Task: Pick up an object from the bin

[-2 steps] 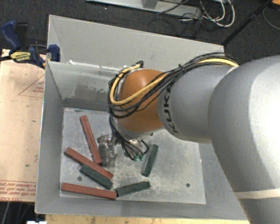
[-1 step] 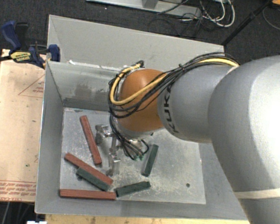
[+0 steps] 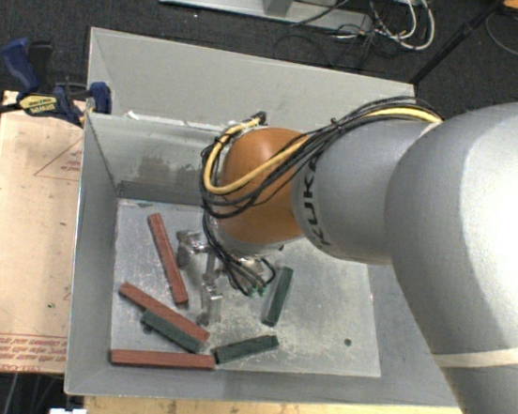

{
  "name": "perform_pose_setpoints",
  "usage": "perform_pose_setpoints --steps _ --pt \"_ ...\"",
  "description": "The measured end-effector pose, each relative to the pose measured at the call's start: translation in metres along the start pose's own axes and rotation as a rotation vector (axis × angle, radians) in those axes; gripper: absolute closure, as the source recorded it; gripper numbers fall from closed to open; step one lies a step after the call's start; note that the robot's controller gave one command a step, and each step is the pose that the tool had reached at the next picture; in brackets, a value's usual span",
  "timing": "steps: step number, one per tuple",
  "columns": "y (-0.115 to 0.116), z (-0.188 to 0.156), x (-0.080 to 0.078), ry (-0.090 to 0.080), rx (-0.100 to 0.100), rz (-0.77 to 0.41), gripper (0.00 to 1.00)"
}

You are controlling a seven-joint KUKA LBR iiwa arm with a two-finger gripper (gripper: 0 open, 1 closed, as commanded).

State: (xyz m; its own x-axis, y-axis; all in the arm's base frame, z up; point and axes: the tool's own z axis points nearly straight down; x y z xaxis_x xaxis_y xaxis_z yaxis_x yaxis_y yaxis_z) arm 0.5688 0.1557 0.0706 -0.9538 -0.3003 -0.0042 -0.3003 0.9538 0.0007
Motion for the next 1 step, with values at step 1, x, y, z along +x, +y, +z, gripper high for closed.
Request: perform_pose_setpoints --steps 1 --pt "-0.0006 -0.0434 0.0042 0.006 0.0 0.002 0.0"
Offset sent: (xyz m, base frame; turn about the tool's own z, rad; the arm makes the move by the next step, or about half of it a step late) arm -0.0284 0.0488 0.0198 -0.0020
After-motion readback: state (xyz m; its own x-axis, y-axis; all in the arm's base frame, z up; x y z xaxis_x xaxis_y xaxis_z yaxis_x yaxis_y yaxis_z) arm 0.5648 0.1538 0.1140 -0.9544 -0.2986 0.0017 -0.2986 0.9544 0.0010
